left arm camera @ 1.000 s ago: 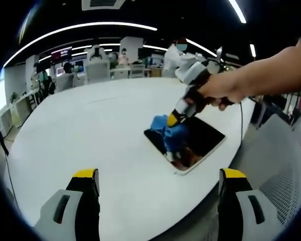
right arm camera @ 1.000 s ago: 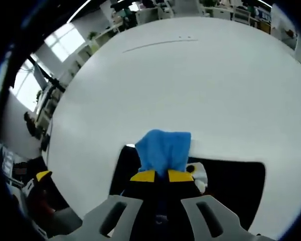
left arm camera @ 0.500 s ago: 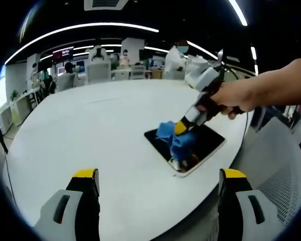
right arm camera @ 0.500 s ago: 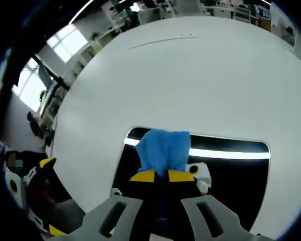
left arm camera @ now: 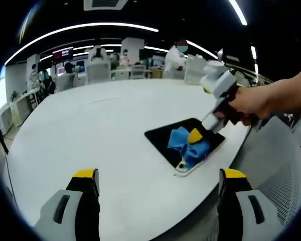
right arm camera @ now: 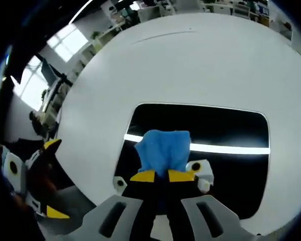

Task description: Wipe the mirror surface with the cleaning cloth until all visible marks leave the cleaned area.

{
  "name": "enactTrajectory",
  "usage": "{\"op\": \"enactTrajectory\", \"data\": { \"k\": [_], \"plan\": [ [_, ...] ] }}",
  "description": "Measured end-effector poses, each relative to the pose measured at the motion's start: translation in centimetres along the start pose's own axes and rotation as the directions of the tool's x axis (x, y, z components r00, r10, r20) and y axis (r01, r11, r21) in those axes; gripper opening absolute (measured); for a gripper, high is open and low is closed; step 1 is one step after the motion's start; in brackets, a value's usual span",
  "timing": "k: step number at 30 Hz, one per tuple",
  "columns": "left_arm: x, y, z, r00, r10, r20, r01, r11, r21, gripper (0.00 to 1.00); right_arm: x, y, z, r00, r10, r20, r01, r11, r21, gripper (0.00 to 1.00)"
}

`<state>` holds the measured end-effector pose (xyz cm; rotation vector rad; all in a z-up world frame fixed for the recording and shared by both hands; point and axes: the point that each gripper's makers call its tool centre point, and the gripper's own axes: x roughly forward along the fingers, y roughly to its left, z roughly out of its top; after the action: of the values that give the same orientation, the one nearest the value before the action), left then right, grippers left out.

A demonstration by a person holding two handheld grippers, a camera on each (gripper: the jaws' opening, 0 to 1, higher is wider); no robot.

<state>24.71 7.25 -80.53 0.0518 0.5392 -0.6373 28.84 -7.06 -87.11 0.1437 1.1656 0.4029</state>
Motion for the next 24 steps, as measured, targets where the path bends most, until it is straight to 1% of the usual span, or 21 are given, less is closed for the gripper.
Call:
{"op": "enactTrajectory", "data": {
  "k": [5, 11, 13, 15, 19, 24],
  "plan": [
    [0.0, 0.0, 0.0, 1.000, 0.002, -0.002, -0.002, 1.000, 0.001, 0.99, -0.4, 0.3, -1.0, 1.000, 0.009, 0.004, -0.009, 1.000, 0.004, 0.01],
    [-0.1, 0.2, 0.1, 1.000, 0.012, 0.005, -0.012, 1.000, -0.003, 0.99, -0.9, 0.6, -2.0, 1.000, 0.028, -0.001, -0.028, 0.999, 0.037, 0.01],
    [0.0, 0.2, 0.0, 1.000, 0.011, 0.000, -0.011, 1.000, 0.001, 0.99, -1.1, 0.8, -2.4, 0.999, 0.041, -0.010, -0.040, 0.998, 0.050, 0.01],
    [0.0, 0.2, -0.1, 1.000, 0.009, -0.001, -0.009, 1.000, 0.002, 0.99, -1.3, 1.0, -2.7, 0.999, 0.048, -0.007, -0.048, 0.997, 0.056, 0.01],
    [-0.1, 0.3, -0.1, 1.000, 0.014, 0.000, -0.014, 1.000, -0.004, 0.99, -1.3, 1.2, -2.9, 0.998, 0.058, -0.002, -0.057, 0.996, 0.072, 0.01],
    [-0.1, 0.3, -0.1, 1.000, 0.011, -0.002, -0.011, 1.000, 0.001, 0.99, -1.2, 1.2, -2.8, 0.998, 0.061, -0.008, -0.060, 0.996, 0.063, 0.01]
  ]
}}
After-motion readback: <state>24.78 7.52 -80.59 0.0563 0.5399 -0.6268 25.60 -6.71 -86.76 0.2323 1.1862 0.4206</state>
